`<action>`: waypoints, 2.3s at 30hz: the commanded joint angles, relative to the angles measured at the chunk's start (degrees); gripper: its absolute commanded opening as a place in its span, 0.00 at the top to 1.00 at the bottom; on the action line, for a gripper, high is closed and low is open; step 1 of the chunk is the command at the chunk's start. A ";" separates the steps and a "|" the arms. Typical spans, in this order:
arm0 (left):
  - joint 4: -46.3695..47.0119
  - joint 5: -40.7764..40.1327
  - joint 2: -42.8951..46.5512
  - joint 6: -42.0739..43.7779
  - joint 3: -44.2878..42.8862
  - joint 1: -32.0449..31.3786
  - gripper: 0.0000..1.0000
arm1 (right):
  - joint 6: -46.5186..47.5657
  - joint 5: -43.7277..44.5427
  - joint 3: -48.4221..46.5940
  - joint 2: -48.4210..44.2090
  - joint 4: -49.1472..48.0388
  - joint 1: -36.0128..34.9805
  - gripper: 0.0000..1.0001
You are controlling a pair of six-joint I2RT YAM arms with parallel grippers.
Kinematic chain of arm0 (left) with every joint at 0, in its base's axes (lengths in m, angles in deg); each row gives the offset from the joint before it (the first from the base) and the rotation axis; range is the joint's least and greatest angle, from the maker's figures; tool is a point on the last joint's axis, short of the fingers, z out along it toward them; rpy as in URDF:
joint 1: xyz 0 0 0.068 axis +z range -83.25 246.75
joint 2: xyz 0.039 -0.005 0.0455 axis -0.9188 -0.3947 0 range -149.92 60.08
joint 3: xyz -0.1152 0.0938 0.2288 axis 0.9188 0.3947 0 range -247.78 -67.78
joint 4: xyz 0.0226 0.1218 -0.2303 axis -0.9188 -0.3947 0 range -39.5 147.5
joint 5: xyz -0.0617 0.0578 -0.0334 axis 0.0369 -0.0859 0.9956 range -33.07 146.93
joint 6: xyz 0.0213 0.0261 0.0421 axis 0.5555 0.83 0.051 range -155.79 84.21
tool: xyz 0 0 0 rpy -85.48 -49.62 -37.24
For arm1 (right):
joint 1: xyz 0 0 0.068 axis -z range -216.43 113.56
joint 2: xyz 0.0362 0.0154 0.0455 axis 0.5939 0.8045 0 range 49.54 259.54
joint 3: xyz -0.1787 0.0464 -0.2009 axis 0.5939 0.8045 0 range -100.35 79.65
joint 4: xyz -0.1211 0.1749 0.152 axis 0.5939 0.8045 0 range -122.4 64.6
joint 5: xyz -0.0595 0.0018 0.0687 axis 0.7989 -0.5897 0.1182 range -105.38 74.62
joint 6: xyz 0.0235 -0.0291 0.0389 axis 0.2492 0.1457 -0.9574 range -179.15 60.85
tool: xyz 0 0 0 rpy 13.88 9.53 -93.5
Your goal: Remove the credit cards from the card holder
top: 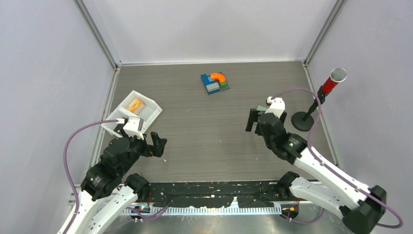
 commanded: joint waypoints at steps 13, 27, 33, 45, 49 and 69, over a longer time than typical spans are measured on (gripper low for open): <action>0.74 0.69 0.90 0.08 -1.60 0.30 0.01 | -1.23 -17.08 -2.95 29.01 -18.11 26.40 0.16; 0.75 1.09 1.14 0.17 -1.60 0.34 0.01 | -4.82 -17.24 -10.74 43.17 -15.34 27.01 0.05; 0.67 1.02 1.05 0.19 -1.69 0.22 0.01 | -5.17 -15.33 -11.85 44.78 -14.34 26.42 0.05; 0.65 0.71 1.13 0.17 -1.77 0.31 0.01 | -10.06 -16.99 -16.02 47.41 -8.83 24.38 0.05; 0.57 0.67 1.08 0.17 -1.77 0.31 0.01 | -16.64 -14.51 -20.30 50.69 -0.48 24.04 0.05; -0.11 0.48 0.70 -0.24 -2.08 0.29 0.03 | 7.48 -27.40 -12.61 42.87 -4.56 12.42 0.20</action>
